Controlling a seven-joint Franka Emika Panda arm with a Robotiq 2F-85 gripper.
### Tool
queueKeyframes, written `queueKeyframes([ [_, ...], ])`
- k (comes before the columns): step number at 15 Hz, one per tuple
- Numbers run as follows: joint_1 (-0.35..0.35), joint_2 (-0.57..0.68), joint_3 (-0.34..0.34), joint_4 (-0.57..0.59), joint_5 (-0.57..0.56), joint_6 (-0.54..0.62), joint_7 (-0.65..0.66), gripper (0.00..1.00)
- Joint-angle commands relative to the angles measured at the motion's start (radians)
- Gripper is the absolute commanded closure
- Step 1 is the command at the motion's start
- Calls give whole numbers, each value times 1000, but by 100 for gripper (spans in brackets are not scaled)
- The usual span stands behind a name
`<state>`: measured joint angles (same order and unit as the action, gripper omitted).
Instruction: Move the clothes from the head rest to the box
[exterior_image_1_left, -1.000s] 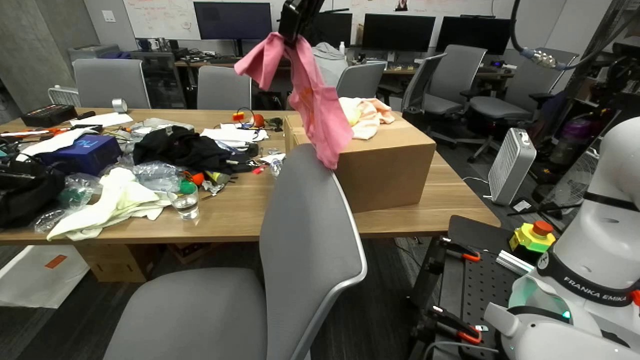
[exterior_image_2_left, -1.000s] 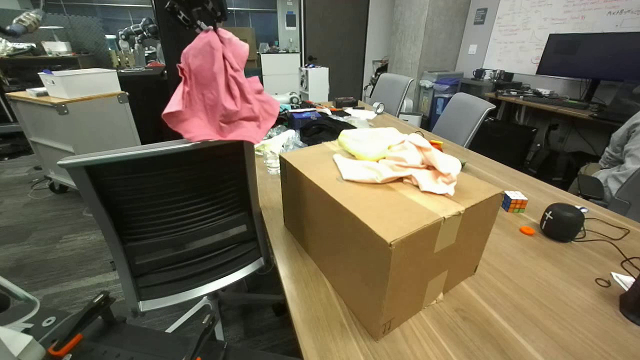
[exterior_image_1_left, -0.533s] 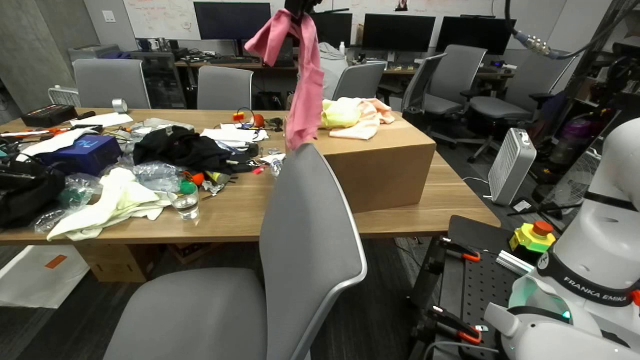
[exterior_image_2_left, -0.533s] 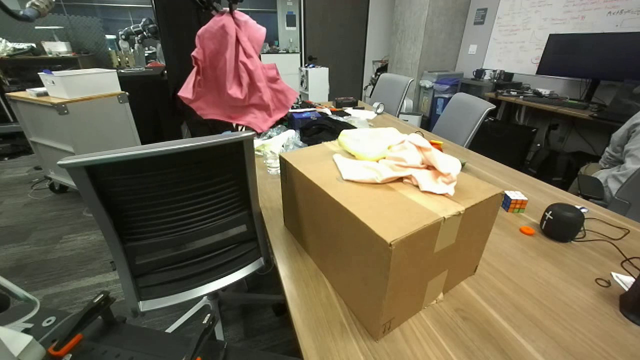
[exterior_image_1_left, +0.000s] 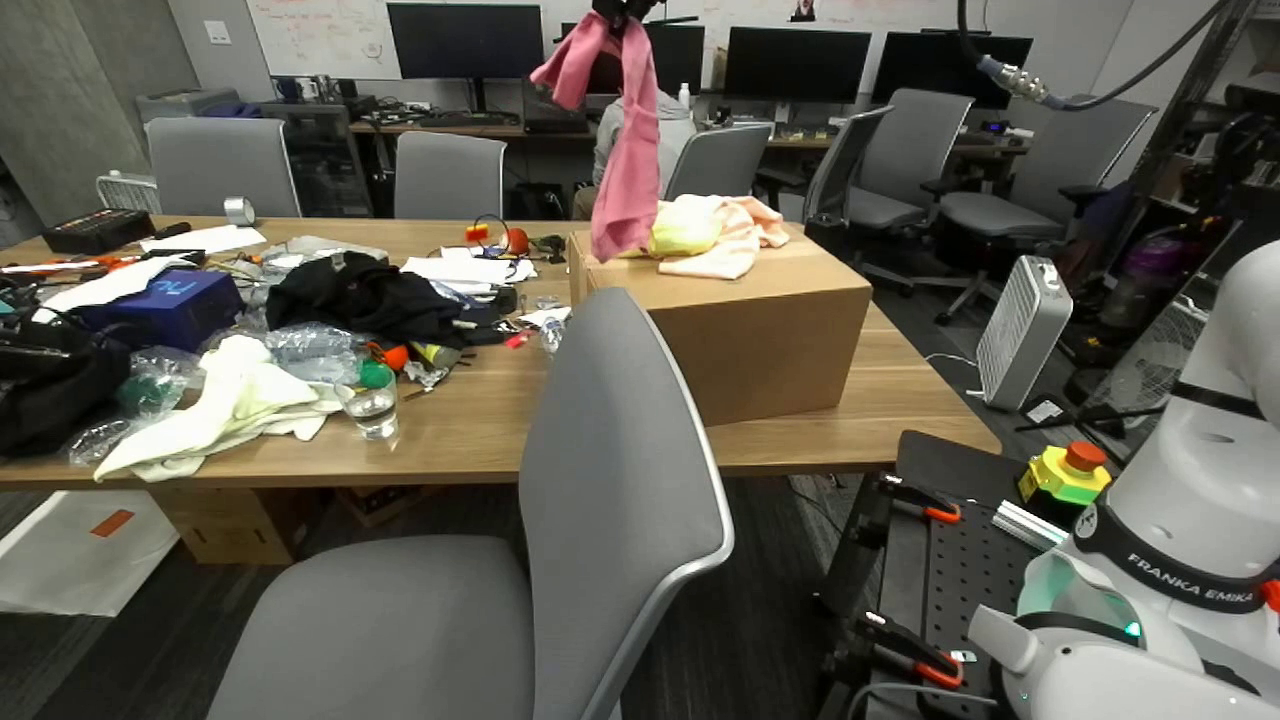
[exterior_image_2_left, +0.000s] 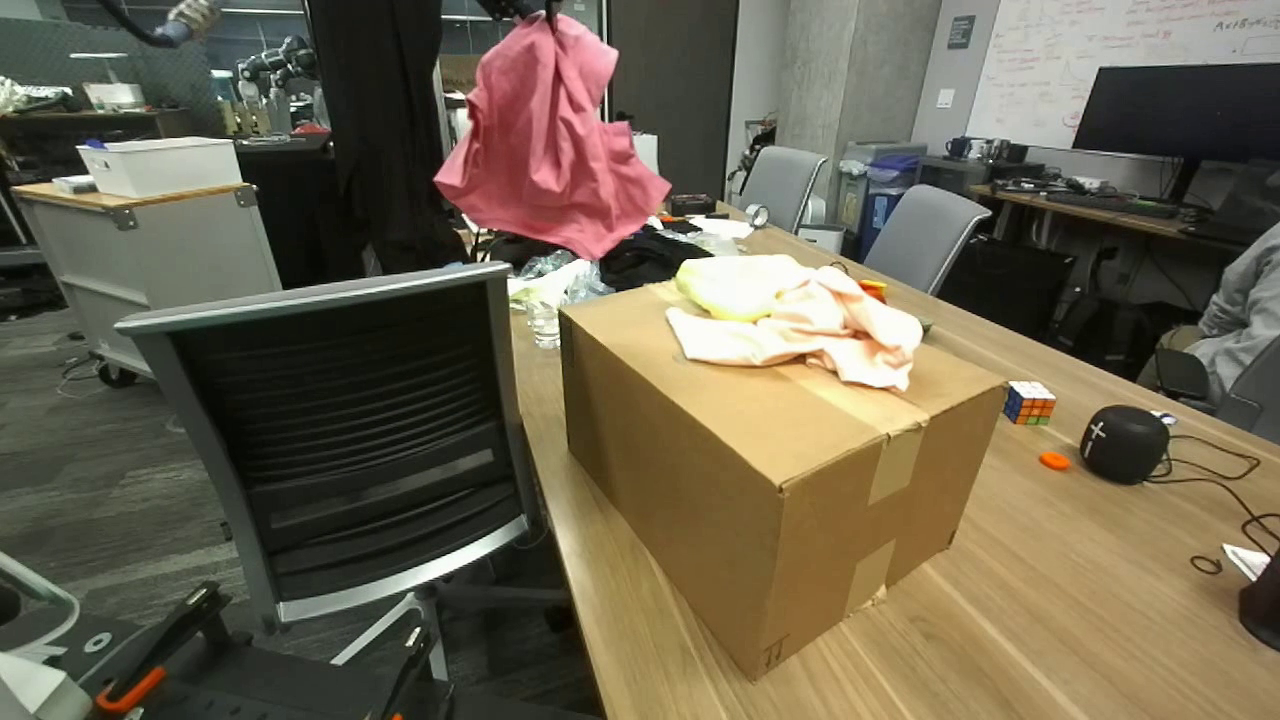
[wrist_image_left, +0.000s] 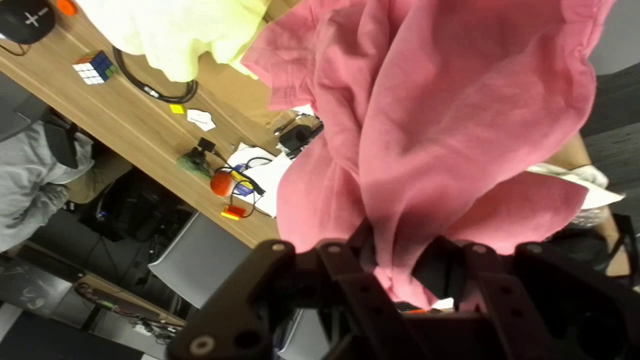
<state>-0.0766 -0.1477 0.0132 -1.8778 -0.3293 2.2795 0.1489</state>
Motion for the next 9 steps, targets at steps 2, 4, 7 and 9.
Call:
queueKeyframes([
  [2,-53,76,-51,148,-75,-12,97,96],
  [4,-78,97,-80,186,-112,-6,144,96],
  [7,-110,133,-122,244,-160,-7,227,96],
  [9,-127,160,-147,273,-208,8,316,96],
])
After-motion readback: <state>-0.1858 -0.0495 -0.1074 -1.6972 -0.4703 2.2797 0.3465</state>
